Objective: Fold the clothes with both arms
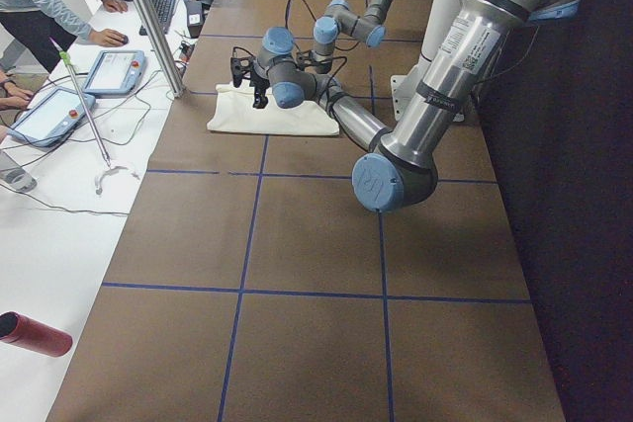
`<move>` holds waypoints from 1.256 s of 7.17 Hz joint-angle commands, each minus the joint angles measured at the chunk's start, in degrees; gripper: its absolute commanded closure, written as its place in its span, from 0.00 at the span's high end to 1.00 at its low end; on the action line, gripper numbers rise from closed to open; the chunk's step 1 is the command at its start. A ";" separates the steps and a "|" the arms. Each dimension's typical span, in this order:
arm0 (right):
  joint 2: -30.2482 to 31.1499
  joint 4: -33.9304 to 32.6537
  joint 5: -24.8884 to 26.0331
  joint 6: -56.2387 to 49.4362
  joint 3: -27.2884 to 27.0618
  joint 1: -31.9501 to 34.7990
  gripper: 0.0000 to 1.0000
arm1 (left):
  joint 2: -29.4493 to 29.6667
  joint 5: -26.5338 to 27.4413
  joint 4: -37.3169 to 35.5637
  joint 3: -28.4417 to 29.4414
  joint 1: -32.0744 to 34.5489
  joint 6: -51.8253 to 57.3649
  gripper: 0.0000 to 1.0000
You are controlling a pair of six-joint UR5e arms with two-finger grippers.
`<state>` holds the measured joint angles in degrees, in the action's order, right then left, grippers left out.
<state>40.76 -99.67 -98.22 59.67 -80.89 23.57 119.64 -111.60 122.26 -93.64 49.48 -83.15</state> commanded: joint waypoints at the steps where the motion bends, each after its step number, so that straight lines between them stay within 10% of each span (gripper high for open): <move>1: 0.72 -3.05 0.05 -2.52 -0.58 1.03 1.00 | -0.02 -0.02 -0.09 -0.40 0.00 0.00 0.80; 4: 19.74 -7.03 0.05 -11.57 -22.24 4.63 1.00 | -0.02 -0.02 -0.09 -0.41 0.00 -0.09 0.80; 9: 15.85 -3.56 0.14 6.02 -23.26 1.94 1.00 | 0.07 -0.02 -4.48 -4.09 -0.09 0.00 0.80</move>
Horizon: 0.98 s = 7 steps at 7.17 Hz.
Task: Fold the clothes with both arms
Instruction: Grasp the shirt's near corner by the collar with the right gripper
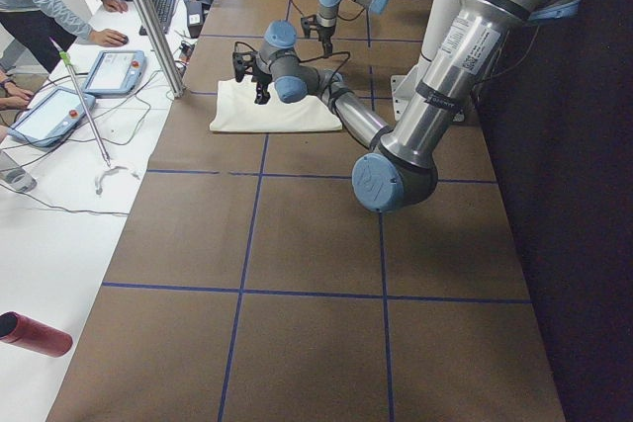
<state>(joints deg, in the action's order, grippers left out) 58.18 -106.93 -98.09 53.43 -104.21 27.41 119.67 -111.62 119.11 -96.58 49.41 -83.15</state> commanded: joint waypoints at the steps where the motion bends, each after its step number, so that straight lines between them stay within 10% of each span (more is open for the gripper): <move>1: -0.28 14.62 0.35 28.50 0.58 -4.45 1.00 | -0.05 0.00 -1.34 -1.07 -0.01 0.01 0.80; 4: 0.96 25.26 6.93 59.27 3.57 -8.51 0.96 | 0.04 -1.31 -2.82 -1.51 0.17 -0.08 0.79; 7: 0.44 26.86 7.12 67.51 5.59 -8.34 0.69 | -0.05 -1.23 -2.83 -2.39 0.25 -0.43 0.80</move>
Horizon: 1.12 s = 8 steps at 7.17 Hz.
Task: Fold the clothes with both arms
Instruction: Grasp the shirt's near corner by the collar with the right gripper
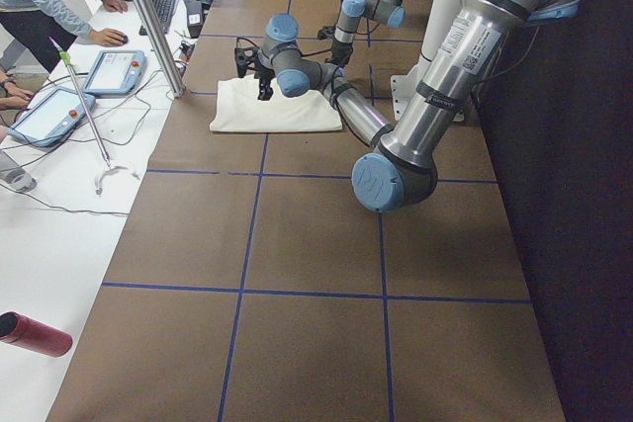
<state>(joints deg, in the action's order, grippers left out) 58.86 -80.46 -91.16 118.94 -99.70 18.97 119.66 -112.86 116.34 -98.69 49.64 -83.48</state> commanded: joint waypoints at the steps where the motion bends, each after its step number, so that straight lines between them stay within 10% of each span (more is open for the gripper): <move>1: -0.32 0.40 0.19 2.08 2.04 0.54 0.69 | -0.04 0.01 -0.06 -0.45 0.02 -0.19 0.80; 6: -0.59 0.48 0.10 1.56 3.37 0.72 0.66 | -0.39 0.19 -0.06 -0.63 0.02 -0.20 0.80; 8: -1.47 0.40 0.11 1.30 3.63 0.72 0.00 | -0.66 0.27 -0.06 -0.63 0.02 -0.19 0.80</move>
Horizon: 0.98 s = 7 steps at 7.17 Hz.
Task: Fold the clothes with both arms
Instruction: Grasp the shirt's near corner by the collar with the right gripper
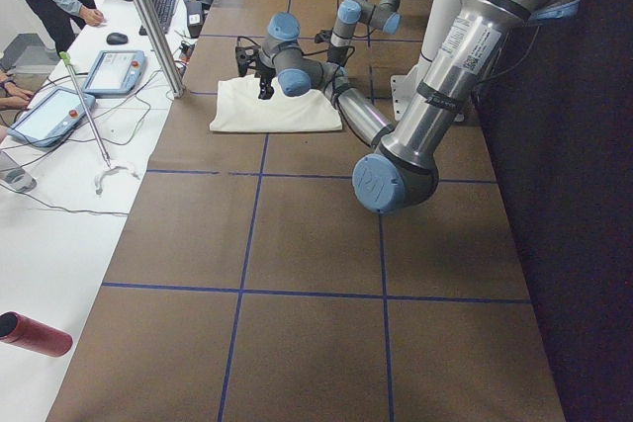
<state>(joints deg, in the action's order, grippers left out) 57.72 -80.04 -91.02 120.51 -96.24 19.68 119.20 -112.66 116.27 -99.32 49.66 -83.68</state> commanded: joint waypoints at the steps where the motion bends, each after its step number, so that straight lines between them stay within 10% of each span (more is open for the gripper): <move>1: -0.51 0.06 -0.13 -0.37 0.78 0.00 0.00 | -0.28 0.07 0.01 -0.09 0.00 0.01 0.80; 7: 2.45 -0.55 -0.74 -1.78 -7.96 -1.21 0.00 | -4.05 0.07 -0.08 -5.94 -1.05 -4.79 0.80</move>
<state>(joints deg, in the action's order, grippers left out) 57.89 -80.20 -91.78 118.69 -100.16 19.65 117.08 -112.58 116.24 -102.15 49.31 -85.61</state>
